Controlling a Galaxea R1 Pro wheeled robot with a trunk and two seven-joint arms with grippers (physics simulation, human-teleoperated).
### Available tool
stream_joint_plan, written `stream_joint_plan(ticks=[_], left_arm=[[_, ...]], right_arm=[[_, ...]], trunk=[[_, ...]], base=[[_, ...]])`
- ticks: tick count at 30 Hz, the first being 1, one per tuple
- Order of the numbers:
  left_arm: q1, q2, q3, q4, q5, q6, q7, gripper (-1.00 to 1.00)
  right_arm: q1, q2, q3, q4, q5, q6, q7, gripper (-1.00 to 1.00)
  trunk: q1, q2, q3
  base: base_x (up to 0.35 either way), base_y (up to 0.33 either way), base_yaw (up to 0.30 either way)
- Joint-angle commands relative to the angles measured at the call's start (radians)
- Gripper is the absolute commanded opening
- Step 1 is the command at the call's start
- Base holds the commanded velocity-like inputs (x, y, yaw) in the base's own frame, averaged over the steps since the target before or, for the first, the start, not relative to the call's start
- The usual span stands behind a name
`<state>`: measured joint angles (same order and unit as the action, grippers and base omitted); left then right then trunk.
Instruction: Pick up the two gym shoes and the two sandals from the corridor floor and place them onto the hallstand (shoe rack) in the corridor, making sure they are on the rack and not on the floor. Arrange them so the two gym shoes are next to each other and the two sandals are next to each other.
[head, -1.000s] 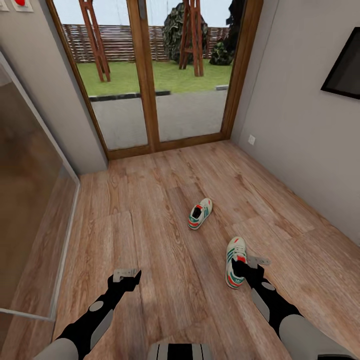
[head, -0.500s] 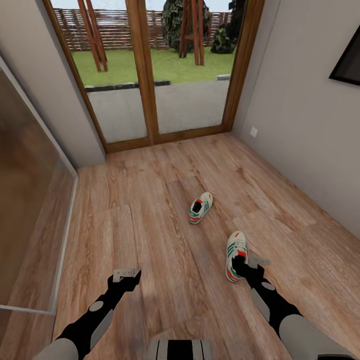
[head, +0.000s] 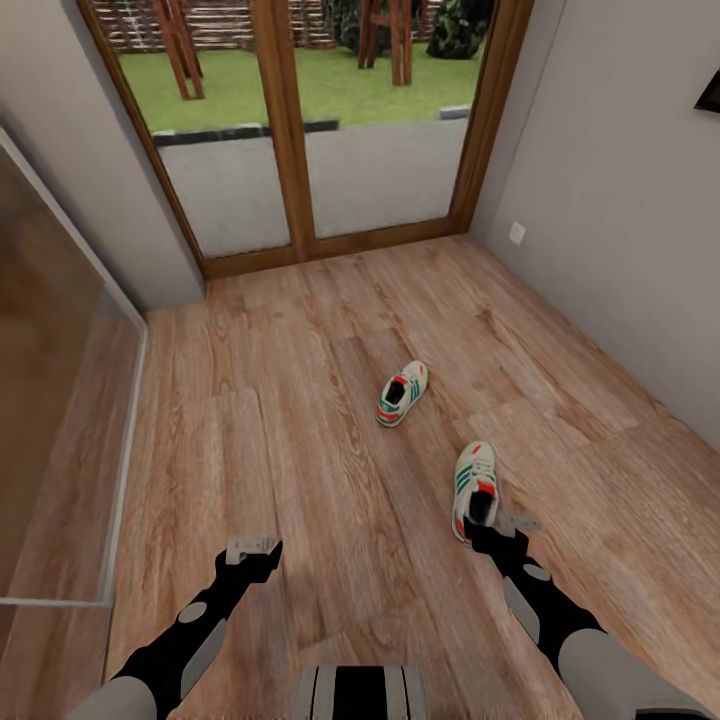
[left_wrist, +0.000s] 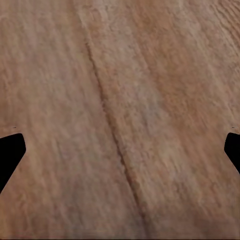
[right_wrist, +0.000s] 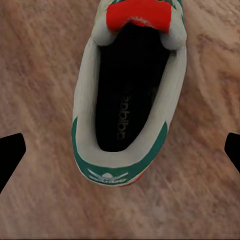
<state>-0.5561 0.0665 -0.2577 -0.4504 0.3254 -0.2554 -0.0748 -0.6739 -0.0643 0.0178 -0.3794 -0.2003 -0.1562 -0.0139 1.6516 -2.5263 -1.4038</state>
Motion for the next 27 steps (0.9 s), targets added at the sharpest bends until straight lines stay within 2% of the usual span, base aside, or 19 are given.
stream_joint_plan(ticks=[1,10,25,27], left_arm=[[-0.001,0.001,-0.006,0.001,0.011,-0.004,-0.002,1.00],[-0.001,0.001,-0.006,0.001,0.011,-0.004,-0.002,1.00],[-0.001,0.001,-0.008,0.001,0.011,-0.004,-0.002,1.00],[-0.001,0.001,-0.008,0.001,0.011,-0.004,-0.002,1.00]], right_arm=[[0.000,0.000,0.002,0.001,-0.007,-0.003,-0.001,1.00],[-0.001,0.000,0.002,0.001,-0.005,-0.003,-0.001,1.00],[-0.001,0.000,0.004,-0.002,-0.007,-0.006,-0.001,1.00],[-0.001,0.000,0.004,-0.003,-0.007,-0.006,-0.001,1.00]], trunk=[[0.000,-0.001,-0.006],[0.004,-0.003,-0.056],[0.004,-0.003,-0.068],[0.005,-0.003,-0.076]], base=[[0.000,0.000,0.000],[0.000,0.000,0.000],[0.000,0.000,0.000],[0.000,0.000,0.000]])
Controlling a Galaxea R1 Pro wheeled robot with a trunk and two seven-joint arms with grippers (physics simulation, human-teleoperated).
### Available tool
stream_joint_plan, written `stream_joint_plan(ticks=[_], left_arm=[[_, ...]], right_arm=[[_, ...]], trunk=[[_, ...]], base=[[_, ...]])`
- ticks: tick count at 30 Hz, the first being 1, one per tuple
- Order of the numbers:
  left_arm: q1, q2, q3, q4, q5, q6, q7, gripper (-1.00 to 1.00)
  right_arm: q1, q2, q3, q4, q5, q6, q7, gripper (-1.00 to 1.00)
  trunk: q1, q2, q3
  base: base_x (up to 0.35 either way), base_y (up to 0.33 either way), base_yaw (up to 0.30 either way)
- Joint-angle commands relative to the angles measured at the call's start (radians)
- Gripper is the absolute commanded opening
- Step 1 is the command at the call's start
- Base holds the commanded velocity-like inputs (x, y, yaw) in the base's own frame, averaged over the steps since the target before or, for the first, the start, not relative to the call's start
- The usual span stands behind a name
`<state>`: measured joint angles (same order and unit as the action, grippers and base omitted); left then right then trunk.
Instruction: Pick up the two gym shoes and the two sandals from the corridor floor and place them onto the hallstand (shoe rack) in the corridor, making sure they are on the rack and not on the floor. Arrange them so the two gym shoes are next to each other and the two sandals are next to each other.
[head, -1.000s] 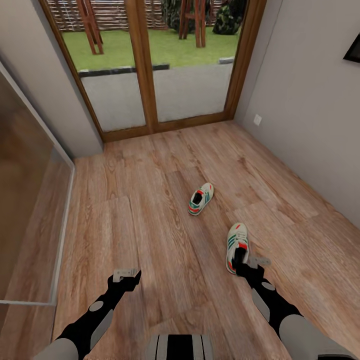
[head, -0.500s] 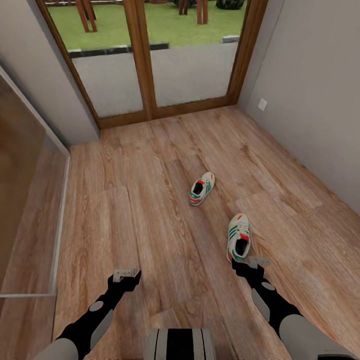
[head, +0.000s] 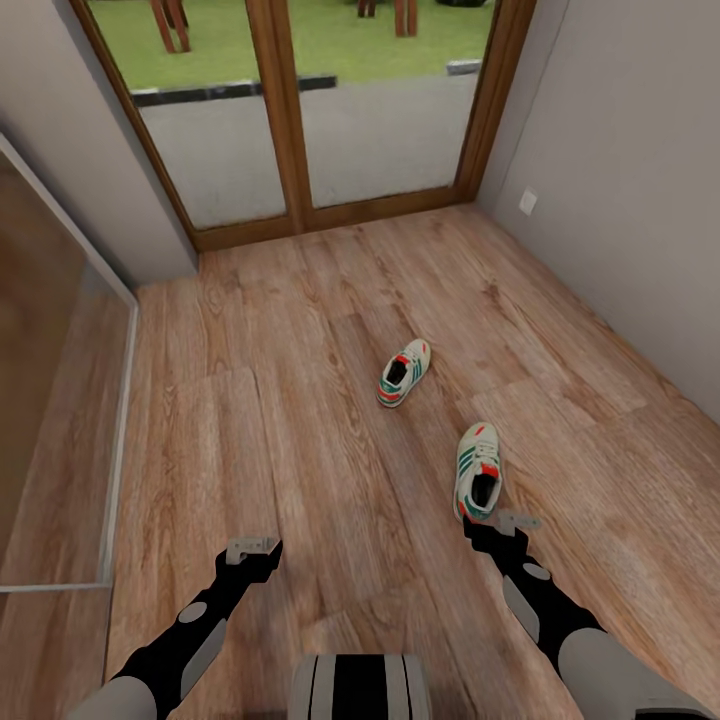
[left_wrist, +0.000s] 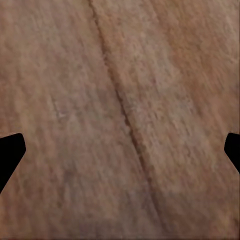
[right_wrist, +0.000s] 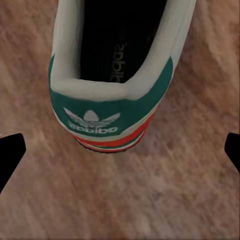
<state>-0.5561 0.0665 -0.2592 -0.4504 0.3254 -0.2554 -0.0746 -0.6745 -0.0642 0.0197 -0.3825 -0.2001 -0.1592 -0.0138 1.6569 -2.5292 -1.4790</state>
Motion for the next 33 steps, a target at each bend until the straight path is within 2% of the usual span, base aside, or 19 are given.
stream_joint_plan(ticks=[1,4,15,21,33], left_arm=[[-0.001,0.001,-0.006,0.001,0.011,-0.004,-0.002,1.00],[-0.001,0.001,-0.006,0.001,0.011,-0.004,-0.002,1.00],[-0.001,0.001,-0.006,0.001,0.011,-0.004,-0.002,1.00],[-0.001,0.001,-0.006,0.001,0.011,-0.004,-0.002,1.00],[-0.001,0.001,-0.006,0.001,0.011,-0.004,-0.002,1.00]], right_arm=[[0.000,0.000,0.003,0.000,-0.007,-0.003,-0.001,1.00],[0.000,0.001,0.003,0.000,-0.007,-0.003,-0.001,1.00],[0.000,0.001,0.002,-0.001,-0.007,-0.003,-0.002,1.00],[0.000,0.001,0.002,-0.001,-0.007,-0.003,-0.002,1.00],[0.001,0.001,0.002,-0.001,-0.007,-0.003,-0.002,1.00]], trunk=[[0.000,0.000,-0.005],[0.002,-0.001,-0.018],[0.002,-0.001,-0.027],[0.004,-0.003,-0.054],[0.004,-0.003,-0.065]], base=[[0.000,0.000,0.000],[0.000,0.000,0.000],[0.000,0.000,0.000],[0.000,0.000,0.018],[0.000,0.000,0.033]])
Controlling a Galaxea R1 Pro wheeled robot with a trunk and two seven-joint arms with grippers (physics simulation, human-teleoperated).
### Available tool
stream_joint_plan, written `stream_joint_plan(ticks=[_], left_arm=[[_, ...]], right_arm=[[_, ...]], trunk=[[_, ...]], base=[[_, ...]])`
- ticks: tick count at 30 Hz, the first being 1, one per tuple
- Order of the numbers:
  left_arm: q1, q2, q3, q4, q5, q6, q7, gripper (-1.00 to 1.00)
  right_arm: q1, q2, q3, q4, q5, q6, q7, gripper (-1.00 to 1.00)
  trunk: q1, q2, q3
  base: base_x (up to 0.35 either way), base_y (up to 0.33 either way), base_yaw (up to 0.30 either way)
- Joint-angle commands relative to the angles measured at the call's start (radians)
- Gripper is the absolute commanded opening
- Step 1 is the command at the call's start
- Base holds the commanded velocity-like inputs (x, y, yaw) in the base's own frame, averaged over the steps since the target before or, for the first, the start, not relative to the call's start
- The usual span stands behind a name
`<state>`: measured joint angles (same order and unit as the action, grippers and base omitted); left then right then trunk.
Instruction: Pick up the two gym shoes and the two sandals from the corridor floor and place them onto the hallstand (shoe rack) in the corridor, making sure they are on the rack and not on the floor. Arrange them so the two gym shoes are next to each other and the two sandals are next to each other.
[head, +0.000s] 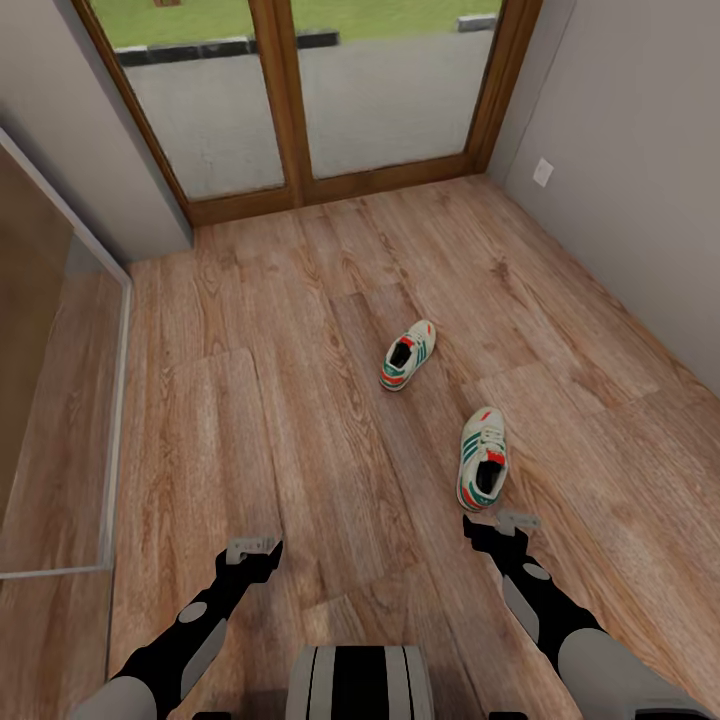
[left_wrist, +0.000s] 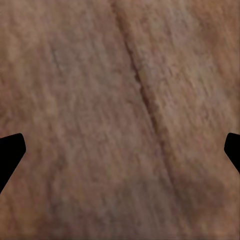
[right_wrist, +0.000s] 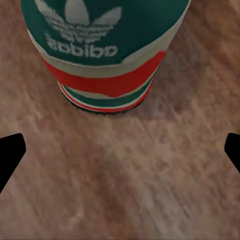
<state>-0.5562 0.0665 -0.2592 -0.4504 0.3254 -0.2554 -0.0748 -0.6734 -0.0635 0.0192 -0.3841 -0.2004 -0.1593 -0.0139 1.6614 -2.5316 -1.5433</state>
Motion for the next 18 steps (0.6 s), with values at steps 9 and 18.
stream_joint_plan(ticks=[9,18], left_arm=[[-0.001,0.001,-0.006,0.001,0.011,-0.004,-0.001,1.00],[-0.001,0.001,-0.006,0.001,0.011,-0.004,-0.001,1.00]], right_arm=[[-0.001,-0.001,0.001,0.001,-0.008,-0.003,-0.001,1.00],[-0.001,-0.001,0.001,0.001,-0.008,-0.003,-0.001,1.00]], trunk=[[0.000,0.000,-0.001],[0.000,0.000,-0.001]], base=[[0.109,0.000,0.001],[0.117,0.000,0.000]])
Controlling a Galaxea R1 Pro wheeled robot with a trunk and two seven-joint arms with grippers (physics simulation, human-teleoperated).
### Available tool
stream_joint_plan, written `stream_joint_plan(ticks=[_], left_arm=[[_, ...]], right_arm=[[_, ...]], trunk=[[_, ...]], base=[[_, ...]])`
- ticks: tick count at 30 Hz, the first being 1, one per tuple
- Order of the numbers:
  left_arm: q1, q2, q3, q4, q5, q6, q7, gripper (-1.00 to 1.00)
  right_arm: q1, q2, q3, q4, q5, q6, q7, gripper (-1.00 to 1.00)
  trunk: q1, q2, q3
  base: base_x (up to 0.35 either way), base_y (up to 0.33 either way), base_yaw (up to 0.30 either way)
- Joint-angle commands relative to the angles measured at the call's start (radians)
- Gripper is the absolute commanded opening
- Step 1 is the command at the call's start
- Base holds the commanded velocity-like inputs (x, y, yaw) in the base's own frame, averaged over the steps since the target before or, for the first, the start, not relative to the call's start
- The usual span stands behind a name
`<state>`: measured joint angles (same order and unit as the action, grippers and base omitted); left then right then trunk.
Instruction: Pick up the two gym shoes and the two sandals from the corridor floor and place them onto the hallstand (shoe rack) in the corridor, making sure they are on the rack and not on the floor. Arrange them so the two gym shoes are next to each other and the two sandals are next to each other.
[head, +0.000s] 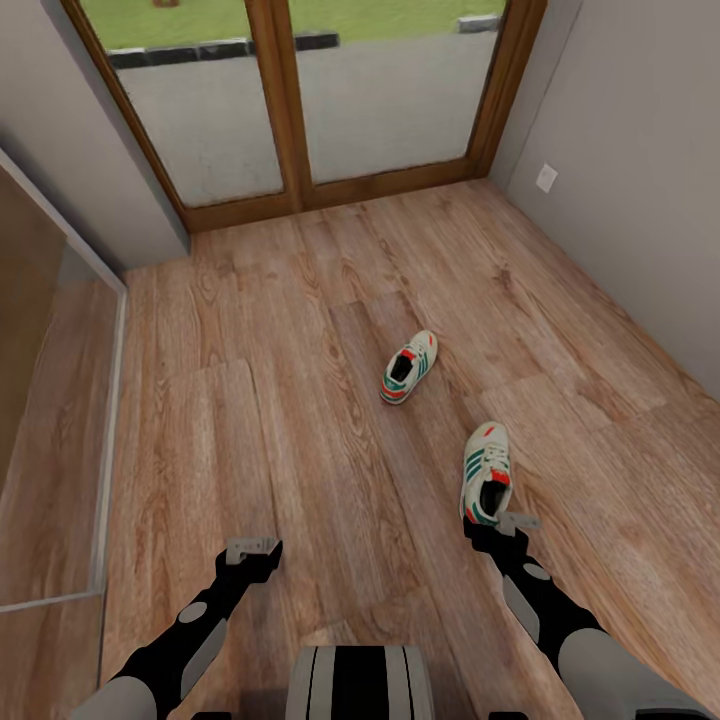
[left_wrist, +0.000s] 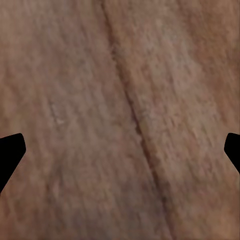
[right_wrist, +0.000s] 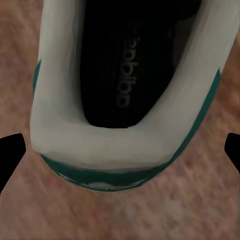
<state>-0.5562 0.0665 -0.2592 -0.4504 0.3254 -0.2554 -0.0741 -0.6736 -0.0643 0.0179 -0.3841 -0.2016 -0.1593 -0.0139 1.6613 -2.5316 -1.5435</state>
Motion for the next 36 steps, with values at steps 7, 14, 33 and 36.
stream_joint_plan(ticks=[7,14,33,36], left_arm=[[-0.001,0.001,-0.006,0.001,0.011,-0.004,-0.002,1.00],[-0.001,0.001,-0.006,0.001,0.011,-0.004,-0.002,1.00],[-0.001,0.001,-0.006,0.001,0.011,-0.004,-0.002,1.00],[-0.001,0.001,-0.006,0.001,0.011,-0.004,-0.002,1.00]], right_arm=[[0.000,0.000,0.002,0.001,-0.007,-0.003,-0.001,1.00],[-0.001,0.000,0.002,0.001,-0.007,-0.003,-0.001,1.00],[0.000,0.000,0.002,0.001,-0.007,-0.003,-0.001,1.00],[0.000,0.000,0.002,0.001,-0.007,-0.003,-0.001,1.00]], trunk=[[0.000,0.000,0.000],[0.000,0.000,0.000],[0.003,-0.002,-0.024],[0.003,-0.002,-0.024]], base=[[0.009,0.000,0.000],[0.000,0.000,0.000],[0.000,0.000,0.000],[0.000,0.000,0.000]])
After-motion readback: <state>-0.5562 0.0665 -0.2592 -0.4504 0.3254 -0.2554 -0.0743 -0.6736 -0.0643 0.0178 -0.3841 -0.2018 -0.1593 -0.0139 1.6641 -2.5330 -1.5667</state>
